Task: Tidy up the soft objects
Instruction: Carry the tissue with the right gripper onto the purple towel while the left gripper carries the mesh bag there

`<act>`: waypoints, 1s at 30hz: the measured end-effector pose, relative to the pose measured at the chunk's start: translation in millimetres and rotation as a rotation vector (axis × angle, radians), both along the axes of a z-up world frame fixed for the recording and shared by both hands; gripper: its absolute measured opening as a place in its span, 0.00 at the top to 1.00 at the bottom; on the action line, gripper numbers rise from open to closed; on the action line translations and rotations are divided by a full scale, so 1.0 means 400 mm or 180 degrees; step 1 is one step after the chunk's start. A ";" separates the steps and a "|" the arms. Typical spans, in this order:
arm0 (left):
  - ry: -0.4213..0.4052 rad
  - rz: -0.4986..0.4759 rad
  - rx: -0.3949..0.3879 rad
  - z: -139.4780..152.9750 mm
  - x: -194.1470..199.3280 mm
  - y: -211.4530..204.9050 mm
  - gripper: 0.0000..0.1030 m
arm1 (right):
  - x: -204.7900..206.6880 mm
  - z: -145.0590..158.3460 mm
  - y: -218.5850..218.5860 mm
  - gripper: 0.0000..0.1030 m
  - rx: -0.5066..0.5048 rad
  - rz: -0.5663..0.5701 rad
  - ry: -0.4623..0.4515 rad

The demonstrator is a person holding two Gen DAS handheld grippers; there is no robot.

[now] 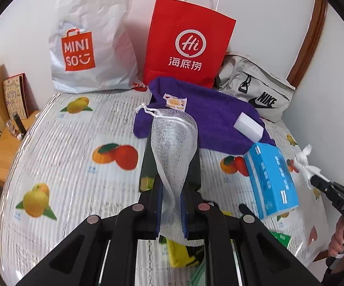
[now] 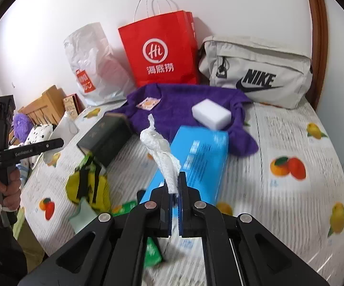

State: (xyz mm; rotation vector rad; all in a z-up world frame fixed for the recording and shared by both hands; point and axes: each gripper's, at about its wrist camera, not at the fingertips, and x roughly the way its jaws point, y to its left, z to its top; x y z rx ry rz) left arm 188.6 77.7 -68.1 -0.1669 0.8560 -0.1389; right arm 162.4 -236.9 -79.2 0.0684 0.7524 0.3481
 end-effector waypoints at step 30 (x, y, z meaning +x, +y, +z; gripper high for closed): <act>0.0197 -0.0104 0.0085 -0.010 0.352 -0.025 0.88 | 0.390 -0.048 0.058 0.97 -0.0423 -0.0010 0.0272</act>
